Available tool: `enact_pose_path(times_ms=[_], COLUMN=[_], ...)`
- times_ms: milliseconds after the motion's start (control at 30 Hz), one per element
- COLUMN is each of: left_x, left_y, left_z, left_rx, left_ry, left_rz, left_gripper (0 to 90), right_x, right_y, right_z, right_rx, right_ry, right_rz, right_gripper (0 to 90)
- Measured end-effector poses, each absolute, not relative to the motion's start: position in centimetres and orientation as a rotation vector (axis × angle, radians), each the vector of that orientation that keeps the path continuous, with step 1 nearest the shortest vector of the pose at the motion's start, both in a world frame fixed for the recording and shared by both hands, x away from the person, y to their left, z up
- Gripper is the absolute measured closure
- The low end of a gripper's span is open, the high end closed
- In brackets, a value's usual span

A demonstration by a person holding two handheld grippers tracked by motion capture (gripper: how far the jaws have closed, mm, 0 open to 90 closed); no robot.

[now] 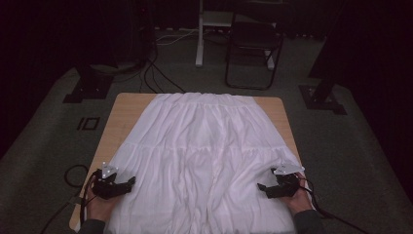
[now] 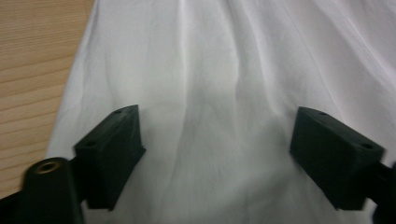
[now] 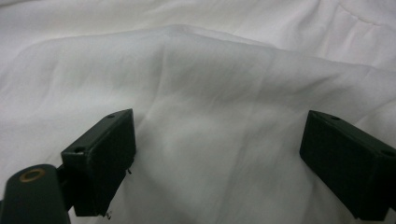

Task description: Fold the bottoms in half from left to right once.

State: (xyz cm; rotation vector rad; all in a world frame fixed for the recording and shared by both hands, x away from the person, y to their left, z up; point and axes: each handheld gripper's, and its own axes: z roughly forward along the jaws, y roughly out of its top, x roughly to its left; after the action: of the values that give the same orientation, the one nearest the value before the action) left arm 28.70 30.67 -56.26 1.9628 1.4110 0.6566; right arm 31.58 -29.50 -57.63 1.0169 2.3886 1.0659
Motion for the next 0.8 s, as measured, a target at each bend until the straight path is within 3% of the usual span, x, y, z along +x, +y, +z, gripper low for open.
enact_pose_path(times_ms=[33, 200, 267, 500, 700, 800], left_x=[28.5, 26.9, 26.8, 27.1, 26.9, 26.9], left_y=[30.8, 32.8, 34.0, 35.9, 34.4, 31.5], left_z=[-56.0, -54.0, -54.4, -56.2, -56.3, -56.4], left_rx=[1.959, 1.852, 1.847, 1.838, 1.877, 1.999], left_ry=[1.416, 1.46, 1.514, 1.614, 1.528, 1.432], left_rz=[0.67, 0.764, 0.73, 0.635, 0.599, 0.611], left_gripper=[23.8, 23.1, 17.4, 9.7, 9.4, 7.1], right_x=[31.6, 31.5, 31.5, 31.5, 31.5, 31.5], right_y=[-29.5, -29.5, -29.5, -29.5, -29.5, -29.5], right_z=[-57.6, -57.6, -57.6, -57.6, -57.6, -57.6], right_rx=[1.017, 1.019, 1.019, 1.02, 1.02, 1.021], right_ry=[2.389, 2.387, 2.387, 2.387, 2.387, 2.387], right_rz=[1.066, 1.066, 1.065, 1.065, 1.066, 1.065], right_gripper=[9.9, 10.0, 10.0, 10.0, 10.0, 10.0])
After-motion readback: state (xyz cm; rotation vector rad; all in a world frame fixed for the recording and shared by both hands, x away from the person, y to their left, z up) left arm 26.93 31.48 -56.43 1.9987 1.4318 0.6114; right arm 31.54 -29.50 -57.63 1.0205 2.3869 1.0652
